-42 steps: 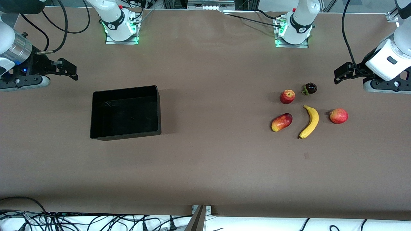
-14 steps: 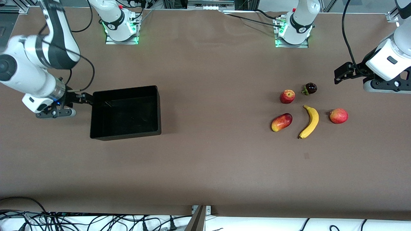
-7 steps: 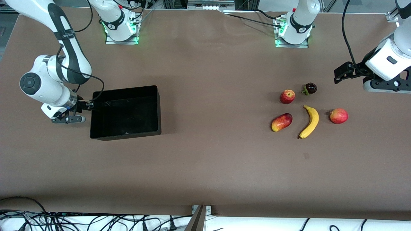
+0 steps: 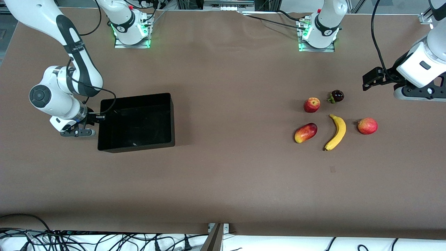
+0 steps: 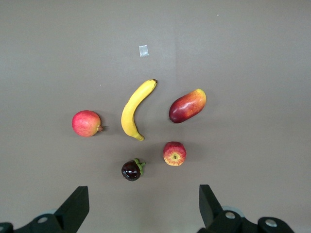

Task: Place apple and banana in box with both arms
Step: 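Slide the black box with the right gripper toward the fruit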

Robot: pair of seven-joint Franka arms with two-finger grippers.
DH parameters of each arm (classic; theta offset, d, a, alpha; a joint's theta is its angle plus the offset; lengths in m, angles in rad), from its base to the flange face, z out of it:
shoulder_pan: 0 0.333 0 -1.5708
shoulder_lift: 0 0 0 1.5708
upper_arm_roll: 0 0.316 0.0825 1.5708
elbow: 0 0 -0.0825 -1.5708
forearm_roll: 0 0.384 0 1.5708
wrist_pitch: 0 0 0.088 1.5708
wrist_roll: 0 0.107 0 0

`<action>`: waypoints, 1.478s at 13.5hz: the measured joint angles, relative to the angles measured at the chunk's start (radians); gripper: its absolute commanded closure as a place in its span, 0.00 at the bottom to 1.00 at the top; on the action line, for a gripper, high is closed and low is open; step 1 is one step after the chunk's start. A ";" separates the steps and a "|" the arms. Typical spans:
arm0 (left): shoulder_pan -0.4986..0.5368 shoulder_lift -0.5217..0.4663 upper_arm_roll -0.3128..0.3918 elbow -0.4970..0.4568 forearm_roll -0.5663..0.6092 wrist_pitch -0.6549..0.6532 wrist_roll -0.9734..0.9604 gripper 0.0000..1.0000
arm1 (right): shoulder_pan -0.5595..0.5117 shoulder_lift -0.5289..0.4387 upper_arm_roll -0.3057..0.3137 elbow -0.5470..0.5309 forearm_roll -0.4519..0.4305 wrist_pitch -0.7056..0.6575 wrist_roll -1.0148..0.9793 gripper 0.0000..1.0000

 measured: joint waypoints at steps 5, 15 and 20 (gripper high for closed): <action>0.000 0.000 0.000 0.000 0.000 -0.001 0.000 0.00 | 0.000 -0.001 0.001 -0.002 0.001 0.000 0.000 1.00; 0.000 0.000 0.002 0.001 0.000 -0.001 0.000 0.00 | 0.022 -0.050 0.179 0.171 0.075 -0.226 0.118 1.00; 0.001 0.000 0.006 0.001 0.000 -0.001 0.000 0.00 | 0.295 -0.007 0.224 0.320 0.101 -0.281 0.485 1.00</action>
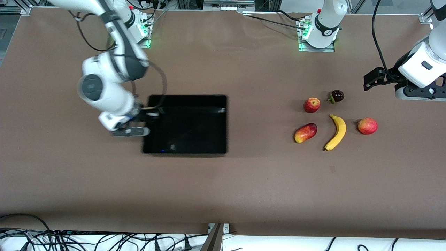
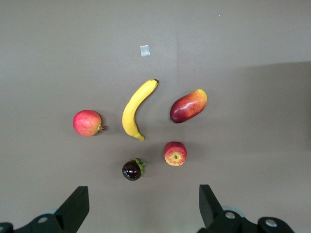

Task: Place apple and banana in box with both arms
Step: 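Slide the black box with the right gripper toward the fruit, then release the box with the right gripper while the left gripper reaches the apple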

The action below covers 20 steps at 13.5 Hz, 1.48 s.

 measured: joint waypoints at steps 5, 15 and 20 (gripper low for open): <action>0.000 0.000 0.002 0.000 0.000 0.000 0.000 0.00 | 0.273 0.212 -0.001 0.183 0.003 0.006 0.279 1.00; -0.001 0.000 0.002 0.000 0.000 0.000 0.000 0.00 | 0.378 0.390 -0.012 0.310 -0.083 0.083 0.308 1.00; -0.011 0.069 0.000 -0.014 0.000 -0.091 0.000 0.00 | 0.382 0.393 -0.018 0.311 -0.088 0.095 0.335 0.20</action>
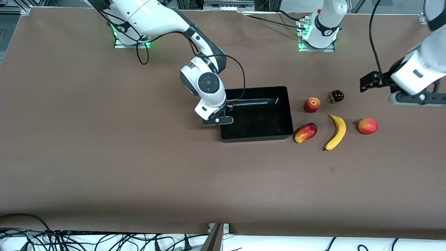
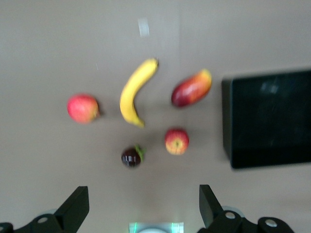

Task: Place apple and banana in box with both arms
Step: 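Release the box with the right gripper while the left gripper reaches the apple, then grasp the red apple with the left gripper while the right gripper retracts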

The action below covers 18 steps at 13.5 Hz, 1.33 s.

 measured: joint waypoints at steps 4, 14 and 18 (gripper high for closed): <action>-0.056 0.165 -0.007 -0.043 0.000 -0.076 -0.001 0.00 | -0.002 -0.008 -0.024 0.025 0.000 0.000 0.021 0.00; -0.062 0.144 -0.042 -0.652 0.000 0.721 -0.001 0.00 | -0.075 -0.321 -0.256 0.058 0.021 -0.298 -0.166 0.00; -0.063 0.142 -0.053 -0.731 0.000 0.835 -0.001 0.00 | -0.127 -0.420 -0.343 0.057 0.101 -0.486 -0.415 0.00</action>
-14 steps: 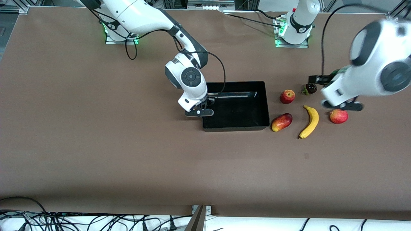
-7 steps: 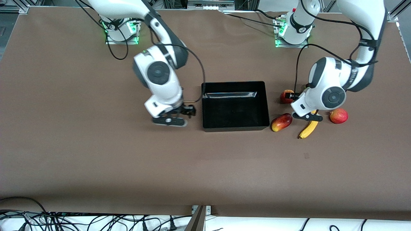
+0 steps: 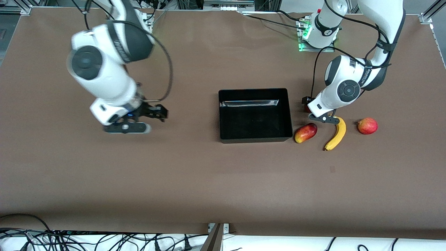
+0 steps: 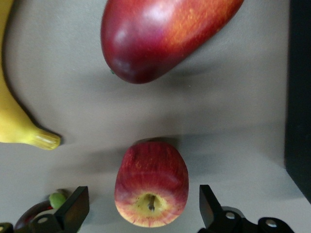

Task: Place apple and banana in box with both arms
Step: 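Grasp the red apple with the left gripper while the right gripper retracts, then carry the red apple into the black box and open the left gripper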

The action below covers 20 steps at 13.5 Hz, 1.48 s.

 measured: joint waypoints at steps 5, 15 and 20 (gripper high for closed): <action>-0.003 0.021 -0.006 -0.025 0.001 0.022 0.002 0.84 | -0.009 -0.175 -0.103 -0.082 0.008 -0.121 -0.094 0.00; -0.049 0.017 -0.098 0.500 -0.014 -0.608 -0.043 0.87 | -0.286 -0.302 0.019 -0.202 -0.036 -0.149 -0.303 0.00; -0.249 0.205 -0.135 0.538 -0.059 -0.487 -0.352 0.86 | -0.287 -0.307 0.024 -0.198 -0.062 -0.131 -0.303 0.00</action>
